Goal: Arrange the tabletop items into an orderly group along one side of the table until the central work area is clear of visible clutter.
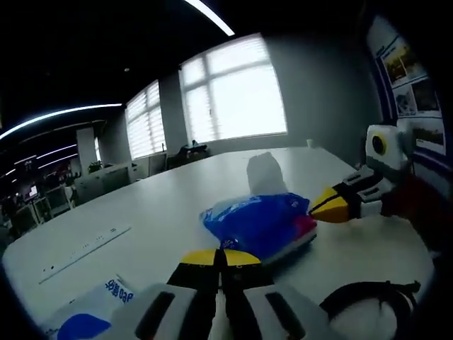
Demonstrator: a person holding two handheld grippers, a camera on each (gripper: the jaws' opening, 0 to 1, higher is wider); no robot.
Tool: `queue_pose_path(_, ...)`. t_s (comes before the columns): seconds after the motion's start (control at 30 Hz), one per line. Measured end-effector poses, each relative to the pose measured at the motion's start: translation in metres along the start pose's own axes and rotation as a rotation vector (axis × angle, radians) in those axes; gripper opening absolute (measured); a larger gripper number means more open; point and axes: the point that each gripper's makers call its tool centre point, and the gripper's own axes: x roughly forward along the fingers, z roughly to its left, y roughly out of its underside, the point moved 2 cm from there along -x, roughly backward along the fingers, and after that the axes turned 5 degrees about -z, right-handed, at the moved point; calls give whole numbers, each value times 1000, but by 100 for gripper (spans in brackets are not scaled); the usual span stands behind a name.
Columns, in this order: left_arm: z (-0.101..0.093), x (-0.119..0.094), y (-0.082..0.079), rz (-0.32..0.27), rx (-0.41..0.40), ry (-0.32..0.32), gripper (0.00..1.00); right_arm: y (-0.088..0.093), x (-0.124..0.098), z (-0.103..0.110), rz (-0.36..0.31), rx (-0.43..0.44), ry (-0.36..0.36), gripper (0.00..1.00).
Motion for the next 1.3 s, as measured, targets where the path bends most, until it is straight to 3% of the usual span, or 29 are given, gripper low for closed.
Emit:
queue_pose_path(0.27,-22,-1,-22,-72,17,32,0,-19,-9,-31,-47,-38,54,0)
queue_pose_path(0.53,-49,5,-34,-90,48,68,0,-14,-15,-58,-45,-64,118,0)
queue_pose_path(0.87,-66,14,-25,-65,54,108,0,2,-17,-70,-27,-57,135,0)
queue_pose_path(1.3,-83,11,-8,-16,43,155,0,23,-24,-66,25,6,122,0)
